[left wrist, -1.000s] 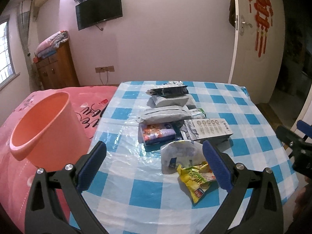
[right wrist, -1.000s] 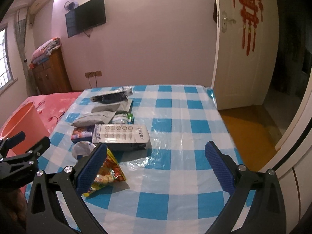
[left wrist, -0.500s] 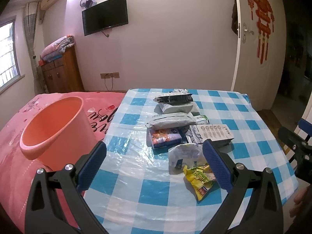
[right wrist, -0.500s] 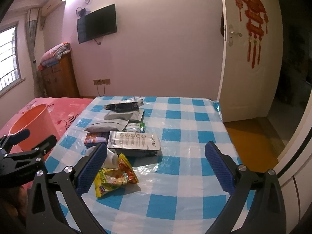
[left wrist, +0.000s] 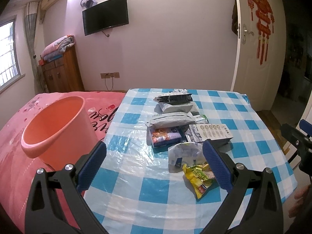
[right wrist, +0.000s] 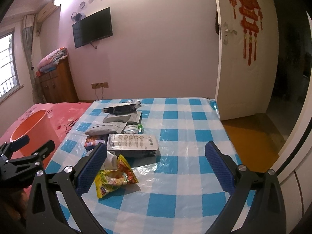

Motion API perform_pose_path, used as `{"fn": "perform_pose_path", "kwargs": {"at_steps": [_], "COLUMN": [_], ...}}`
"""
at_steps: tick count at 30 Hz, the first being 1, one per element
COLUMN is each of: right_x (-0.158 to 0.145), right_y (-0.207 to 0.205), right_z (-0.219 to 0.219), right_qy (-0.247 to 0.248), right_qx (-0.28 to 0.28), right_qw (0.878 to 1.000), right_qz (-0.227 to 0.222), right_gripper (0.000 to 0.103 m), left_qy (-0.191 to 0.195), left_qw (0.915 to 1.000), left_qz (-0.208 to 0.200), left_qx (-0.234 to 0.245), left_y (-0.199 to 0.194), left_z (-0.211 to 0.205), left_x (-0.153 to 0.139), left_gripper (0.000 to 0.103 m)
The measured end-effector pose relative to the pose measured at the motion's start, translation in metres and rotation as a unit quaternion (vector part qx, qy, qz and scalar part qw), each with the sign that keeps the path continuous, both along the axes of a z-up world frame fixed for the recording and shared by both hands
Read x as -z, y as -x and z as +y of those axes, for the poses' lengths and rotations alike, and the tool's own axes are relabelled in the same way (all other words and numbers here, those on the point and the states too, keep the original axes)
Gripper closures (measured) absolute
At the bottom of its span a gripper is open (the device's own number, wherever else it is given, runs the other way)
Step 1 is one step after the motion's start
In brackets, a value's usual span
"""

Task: Collect trash
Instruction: 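Reach the left gripper to the yellow chip bag and grasp it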

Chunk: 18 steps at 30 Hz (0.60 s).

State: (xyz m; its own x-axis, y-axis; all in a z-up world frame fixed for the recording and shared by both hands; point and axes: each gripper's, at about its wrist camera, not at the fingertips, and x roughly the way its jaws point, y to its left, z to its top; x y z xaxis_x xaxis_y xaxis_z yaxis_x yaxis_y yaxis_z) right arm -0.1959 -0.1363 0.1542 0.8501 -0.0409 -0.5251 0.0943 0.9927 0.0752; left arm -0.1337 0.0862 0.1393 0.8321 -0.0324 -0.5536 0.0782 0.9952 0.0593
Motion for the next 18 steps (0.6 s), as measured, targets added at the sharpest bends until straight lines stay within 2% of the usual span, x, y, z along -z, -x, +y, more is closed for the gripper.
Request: {"fn": "perform_pose_path", "kwargs": {"at_steps": [10,14,18], "right_x": [0.023,0.036,0.049], "right_y": [-0.009,-0.014,-0.017], "right_z": [-0.004,-0.013,-0.024], "right_qy": [-0.006,-0.003,-0.009], "right_qx": [-0.007,0.013,0.03], "right_qw": [0.999,0.998,0.996], "right_qz": [0.045,0.064,0.078], "right_gripper": [0.004,0.004,0.004], "left_qy": [0.011,0.047,0.083], "left_qw": [0.9994,0.9961,0.9894], "left_qz": [0.03,0.07,0.112], "left_qx": [0.011,0.023,0.041], "left_y": [-0.008,-0.016,-0.026], "left_z": [-0.004,-0.004,-0.012], "left_x": [0.016,0.032,0.052], "left_gripper": [0.004,0.004,0.004]}}
